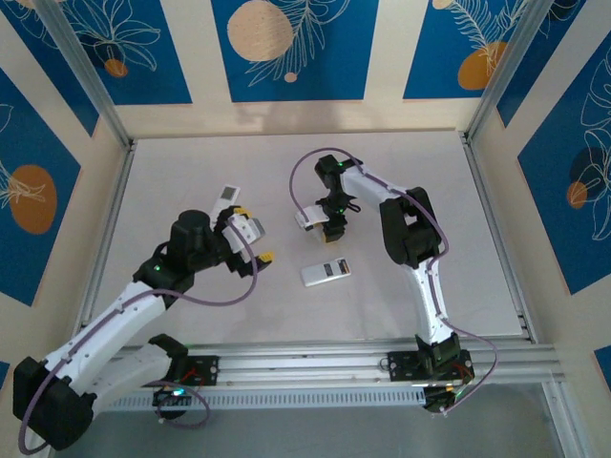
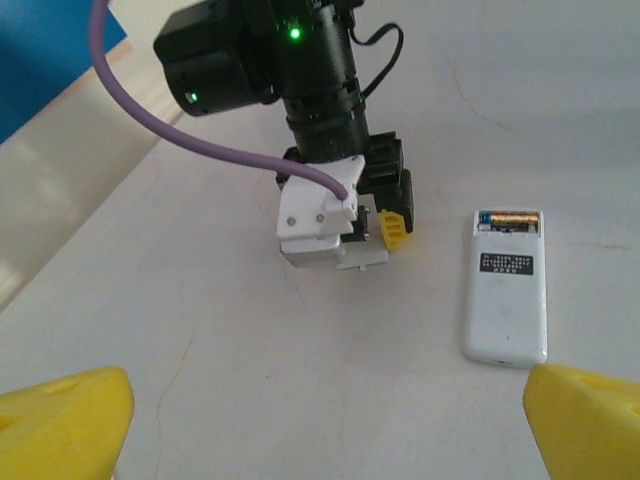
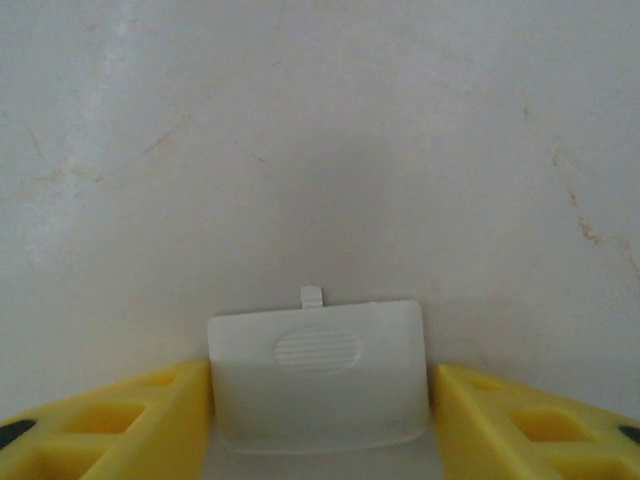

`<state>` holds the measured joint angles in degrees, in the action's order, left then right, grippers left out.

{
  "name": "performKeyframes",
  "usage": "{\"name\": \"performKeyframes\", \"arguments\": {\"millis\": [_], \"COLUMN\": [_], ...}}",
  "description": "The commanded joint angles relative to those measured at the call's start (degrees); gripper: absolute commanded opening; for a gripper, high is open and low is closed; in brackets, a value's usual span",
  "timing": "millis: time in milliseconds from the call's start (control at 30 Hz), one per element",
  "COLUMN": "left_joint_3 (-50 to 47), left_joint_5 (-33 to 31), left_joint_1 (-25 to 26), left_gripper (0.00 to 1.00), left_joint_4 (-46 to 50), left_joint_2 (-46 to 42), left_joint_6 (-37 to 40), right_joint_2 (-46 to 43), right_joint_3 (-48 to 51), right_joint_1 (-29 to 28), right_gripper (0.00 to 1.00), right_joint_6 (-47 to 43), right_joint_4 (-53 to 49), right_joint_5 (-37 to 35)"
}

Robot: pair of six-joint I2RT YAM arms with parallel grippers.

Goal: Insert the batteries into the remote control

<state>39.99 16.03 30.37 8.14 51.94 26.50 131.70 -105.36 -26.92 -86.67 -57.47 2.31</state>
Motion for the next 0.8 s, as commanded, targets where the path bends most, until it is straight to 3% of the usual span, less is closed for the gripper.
{"name": "performKeyframes", "arguments": {"millis": [0, 233, 467, 767], "left_joint_3": [-0.7, -1.1, -1.8, -1.0], "left_joint_5": [0.0, -0.6, -0.1, 0.3], "left_joint_1": [-0.4, -0.4, -0.4, -0.4], "left_gripper": [1.0, 1.0, 1.0, 1.0], "left_joint_4": [0.3, -0.7, -2.4, -3.1], "left_joint_2": [-2.2, -2.3, -2.0, -1.1], "left_joint_6": [-1.1, -1.1, -2.5, -10.3], "right_joint_2": [5.6, 4.8, -3.3, -20.6], "right_joint_3": [-0.7, -1.2, 0.2, 19.5], "right_joint_1": [-0.7, -1.7, -1.4, -0.3], "right_gripper": [0.49, 0.47, 0.45, 0.44], "right_joint_6": [0.3, 1.7, 5.5, 10.9], "right_joint_4": [-3.0, -2.2, -3.4, 2.9], "right_joint_5": [-4.3, -4.0, -1.4, -1.5]}}
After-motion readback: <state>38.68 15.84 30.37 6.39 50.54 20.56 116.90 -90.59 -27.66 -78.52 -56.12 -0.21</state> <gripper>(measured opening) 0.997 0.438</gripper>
